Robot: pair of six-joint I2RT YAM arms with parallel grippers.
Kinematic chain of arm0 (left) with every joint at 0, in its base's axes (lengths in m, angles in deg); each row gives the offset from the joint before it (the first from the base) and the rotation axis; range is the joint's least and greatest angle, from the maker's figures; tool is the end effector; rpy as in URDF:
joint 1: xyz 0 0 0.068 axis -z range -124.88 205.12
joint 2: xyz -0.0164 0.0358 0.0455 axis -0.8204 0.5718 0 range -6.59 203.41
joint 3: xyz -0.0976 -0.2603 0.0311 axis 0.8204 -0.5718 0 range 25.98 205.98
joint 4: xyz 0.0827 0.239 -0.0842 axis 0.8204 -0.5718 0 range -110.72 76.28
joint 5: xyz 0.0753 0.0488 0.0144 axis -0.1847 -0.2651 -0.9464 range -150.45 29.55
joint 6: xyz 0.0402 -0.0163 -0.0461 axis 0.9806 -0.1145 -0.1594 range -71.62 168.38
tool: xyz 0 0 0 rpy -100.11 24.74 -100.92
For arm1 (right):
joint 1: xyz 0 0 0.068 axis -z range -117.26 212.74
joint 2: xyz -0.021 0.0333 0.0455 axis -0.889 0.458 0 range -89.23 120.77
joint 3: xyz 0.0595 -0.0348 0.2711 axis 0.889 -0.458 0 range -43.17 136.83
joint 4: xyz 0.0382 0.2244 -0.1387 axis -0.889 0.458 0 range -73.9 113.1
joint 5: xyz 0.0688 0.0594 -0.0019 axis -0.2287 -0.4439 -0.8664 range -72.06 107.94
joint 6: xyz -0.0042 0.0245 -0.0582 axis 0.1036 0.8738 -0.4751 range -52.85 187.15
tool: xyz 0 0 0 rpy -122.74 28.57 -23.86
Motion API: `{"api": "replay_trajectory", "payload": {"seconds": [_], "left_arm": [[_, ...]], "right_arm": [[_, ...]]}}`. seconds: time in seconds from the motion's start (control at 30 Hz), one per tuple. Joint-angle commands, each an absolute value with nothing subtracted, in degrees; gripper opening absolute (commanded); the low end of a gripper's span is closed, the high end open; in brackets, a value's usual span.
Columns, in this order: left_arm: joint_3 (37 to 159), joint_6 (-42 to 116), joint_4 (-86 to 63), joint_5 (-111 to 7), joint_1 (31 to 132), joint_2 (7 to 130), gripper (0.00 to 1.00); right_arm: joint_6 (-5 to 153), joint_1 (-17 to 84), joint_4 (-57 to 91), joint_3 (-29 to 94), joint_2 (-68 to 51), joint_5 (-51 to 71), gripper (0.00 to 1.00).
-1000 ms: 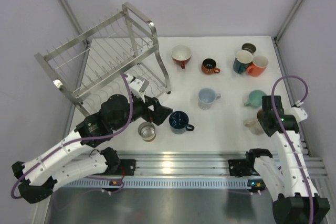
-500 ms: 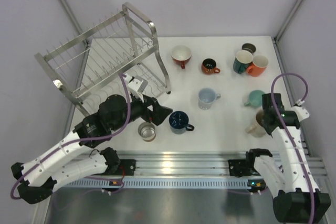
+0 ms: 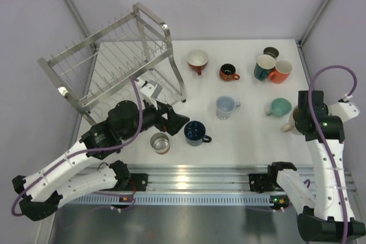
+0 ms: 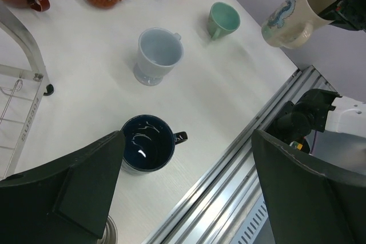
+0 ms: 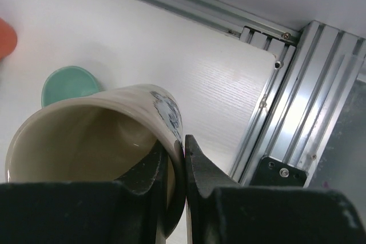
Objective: Load the cups into the dish rack
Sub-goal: Grab a cup with the right arm
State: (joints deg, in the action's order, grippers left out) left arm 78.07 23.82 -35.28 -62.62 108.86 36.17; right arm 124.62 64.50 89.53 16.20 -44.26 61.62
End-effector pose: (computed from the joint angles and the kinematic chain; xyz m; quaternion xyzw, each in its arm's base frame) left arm 0.1069 -0.1424 0.3714 0.1845 0.7562 -0.3848 0.4961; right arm 0.1108 -0.0371 0.3319 0.5284 0.7286 -0.2012 0.3866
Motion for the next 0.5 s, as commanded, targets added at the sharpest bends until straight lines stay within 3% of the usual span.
{"api": "replay_trajectory", "payload": {"seconds": [0.0, 0.23, 0.47], "left_arm": [[81.2, 23.6, -34.7, -61.2, 108.9, 36.8, 0.97], [84.3, 21.8, -34.7, -55.8, 108.9, 41.1, 0.97], [89.5, 19.2, -34.5, -50.1, 108.9, 47.6, 0.95]], "right_arm": [[117.4, 65.3, 83.9, 22.2, -46.5, 61.5, 0.0], [106.7, 65.2, 74.1, 29.2, -48.4, 50.1, 0.0], [101.9, 65.2, 51.2, 22.5, -54.2, 20.5, 0.0]]}}
